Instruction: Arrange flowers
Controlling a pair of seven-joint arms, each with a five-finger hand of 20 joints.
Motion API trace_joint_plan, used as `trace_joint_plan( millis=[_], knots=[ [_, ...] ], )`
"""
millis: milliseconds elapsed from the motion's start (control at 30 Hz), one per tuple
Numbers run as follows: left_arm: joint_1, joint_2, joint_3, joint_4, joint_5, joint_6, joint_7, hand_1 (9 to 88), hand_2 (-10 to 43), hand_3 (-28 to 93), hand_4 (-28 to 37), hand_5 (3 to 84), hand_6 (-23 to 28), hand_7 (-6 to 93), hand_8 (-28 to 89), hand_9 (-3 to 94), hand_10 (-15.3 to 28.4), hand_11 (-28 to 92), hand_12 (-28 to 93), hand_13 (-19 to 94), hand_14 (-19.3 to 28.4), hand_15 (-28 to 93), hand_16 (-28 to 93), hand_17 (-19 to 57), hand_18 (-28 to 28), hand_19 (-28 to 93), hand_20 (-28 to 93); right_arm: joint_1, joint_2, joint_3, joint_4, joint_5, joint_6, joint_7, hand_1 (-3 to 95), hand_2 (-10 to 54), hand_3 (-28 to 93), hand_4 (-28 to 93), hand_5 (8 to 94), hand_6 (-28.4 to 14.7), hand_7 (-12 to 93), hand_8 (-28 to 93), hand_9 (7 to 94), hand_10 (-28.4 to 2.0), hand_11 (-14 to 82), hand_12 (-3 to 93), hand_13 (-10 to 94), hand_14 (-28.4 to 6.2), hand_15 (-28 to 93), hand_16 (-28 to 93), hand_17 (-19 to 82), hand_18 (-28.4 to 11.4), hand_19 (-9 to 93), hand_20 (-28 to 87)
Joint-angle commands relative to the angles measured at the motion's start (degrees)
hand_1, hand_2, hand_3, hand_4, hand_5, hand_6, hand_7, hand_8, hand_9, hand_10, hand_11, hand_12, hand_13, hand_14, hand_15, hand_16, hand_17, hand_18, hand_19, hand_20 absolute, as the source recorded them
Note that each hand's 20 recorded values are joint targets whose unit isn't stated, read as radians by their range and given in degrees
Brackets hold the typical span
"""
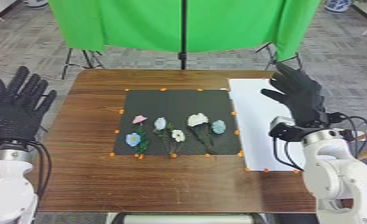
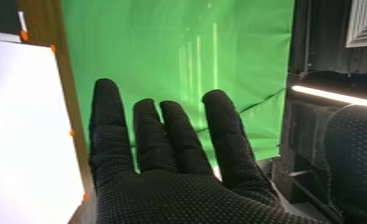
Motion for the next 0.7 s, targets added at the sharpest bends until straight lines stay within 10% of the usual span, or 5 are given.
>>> trace_joint_plan(
  millis=[33,300,433,700],
  knots=[
    [0.92,0.27,0.39,-0.25,0.58,-0.16,1.02,22.3,11.5,74,-28.3,36.8,6.3,10.9,-10,27.9,12.9,11,6,17,9.7,15,-7,-4.9,12.6,26,10,-1.32,-1.03,0.08,-0.8,0.24,-0.96,0.58,3.4,8.8,80,-28,33.2,-2.1,12,-12,29.8,-13.6,5.1,7.7,23,-13.5,7,13,10,-17.3,35,15],
    [2.21,-1.18,1.64,-0.9,1.65,-1.41,-0.8,22.3,11.4,74,-28.3,37.5,6.5,10.8,-10,28.6,13.1,12,6,18,9.9,16,-8,-4.9,12.6,26,10,-2.84,-1.7,1.69,-0.67,-0.27,1.58,-0.54,3.6,8.9,80,-28,33.2,-2.0,12,-12,29.6,-13.6,5.2,7.8,23,-13.9,7,13,9,-17.6,35,15],
    [4.19,-1.68,2.0,-3.17,7.01,-1.79,-1.48,22.8,11.4,74,-28.3,37.8,6.6,10.9,-10,28.8,13.2,12,6,18,10.2,17,-7,-5.0,12.8,27,10,-4.47,-2.71,1.75,-1.39,0.08,-0.16,0.25,3.7,8.9,80,-28,33.3,-1.7,13,-12,29.6,-13.7,5.2,7.8,23,-13.9,7,14,9,-17.6,35,15],
    [4.85,-2.78,2.46,-3.0,6.75,-2.04,-2.29,23.5,11.1,74,-28.3,39.2,7.2,11.3,-10,31.1,14.1,13,6,20,11.3,18,-7,-5.1,13.0,28,10,-6.16,-4.45,1.43,-2.35,-0.33,0.86,-0.69,4.1,8.2,81,-28,33.5,-1.6,13,-12,29.3,-13.7,4.9,7.9,24,-13.2,6,14,10,-17.7,35,15]
  ],
)
